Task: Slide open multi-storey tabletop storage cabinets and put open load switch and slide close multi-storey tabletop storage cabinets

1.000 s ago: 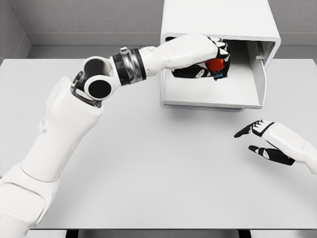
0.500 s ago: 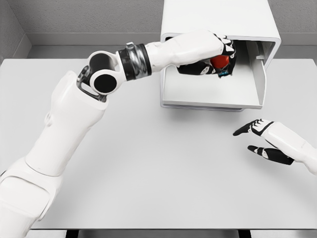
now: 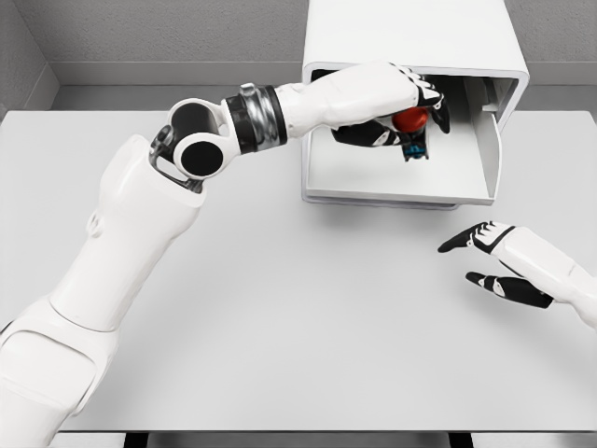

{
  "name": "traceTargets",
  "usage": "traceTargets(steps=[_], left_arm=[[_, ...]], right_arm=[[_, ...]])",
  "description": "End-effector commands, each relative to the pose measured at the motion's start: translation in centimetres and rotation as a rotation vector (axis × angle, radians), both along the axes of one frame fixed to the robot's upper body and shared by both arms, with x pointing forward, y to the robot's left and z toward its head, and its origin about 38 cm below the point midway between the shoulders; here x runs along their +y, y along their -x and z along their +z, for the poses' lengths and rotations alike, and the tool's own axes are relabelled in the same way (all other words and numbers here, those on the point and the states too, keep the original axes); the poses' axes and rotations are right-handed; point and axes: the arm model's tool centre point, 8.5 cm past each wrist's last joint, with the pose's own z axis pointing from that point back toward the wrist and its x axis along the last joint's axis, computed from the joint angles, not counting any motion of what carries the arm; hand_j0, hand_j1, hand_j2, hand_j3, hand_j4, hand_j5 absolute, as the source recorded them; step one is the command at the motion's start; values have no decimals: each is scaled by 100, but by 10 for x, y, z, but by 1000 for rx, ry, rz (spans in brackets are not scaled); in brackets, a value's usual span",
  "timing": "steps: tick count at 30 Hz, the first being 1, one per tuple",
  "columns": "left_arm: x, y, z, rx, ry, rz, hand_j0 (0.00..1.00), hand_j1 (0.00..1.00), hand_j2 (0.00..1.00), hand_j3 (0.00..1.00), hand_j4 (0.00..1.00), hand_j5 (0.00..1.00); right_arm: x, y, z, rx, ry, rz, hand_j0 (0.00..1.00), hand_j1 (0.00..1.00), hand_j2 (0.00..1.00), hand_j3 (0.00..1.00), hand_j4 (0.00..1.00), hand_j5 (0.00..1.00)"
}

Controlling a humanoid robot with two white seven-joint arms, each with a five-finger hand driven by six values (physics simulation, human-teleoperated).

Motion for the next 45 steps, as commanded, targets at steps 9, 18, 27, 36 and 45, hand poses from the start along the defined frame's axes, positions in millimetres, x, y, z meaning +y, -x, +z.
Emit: traceTargets(steps=[9, 18, 27, 36, 45], left_arm=[[-3, -3, -5, 1, -16, 9, 63, 63, 63, 63, 63, 63], [-4, -1, -4, -8, -14, -3, 63, 63, 63, 63, 63, 63], [-3, -1, -4, -8, -13, -2, 63, 63, 63, 63, 63, 63], [1, -2, -3, -11, -13, 6, 83, 83, 83, 83, 83, 83], [1, -2, -4, -12, -16, 7, 84, 84, 84, 84, 84, 84]], right_arm=[[0, 0, 1, 1, -7, -1, 69, 69, 69, 69, 69, 69], [0, 0, 0, 1, -7, -1, 69, 69, 69, 69, 69, 69], [0, 0, 0, 2, -4, 0, 69, 69, 69, 69, 69, 69], [0, 0, 1, 0, -6, -2, 69, 69, 69, 69, 69, 69], [0, 0, 0, 1, -9, -3, 69, 69, 69, 69, 69, 69]])
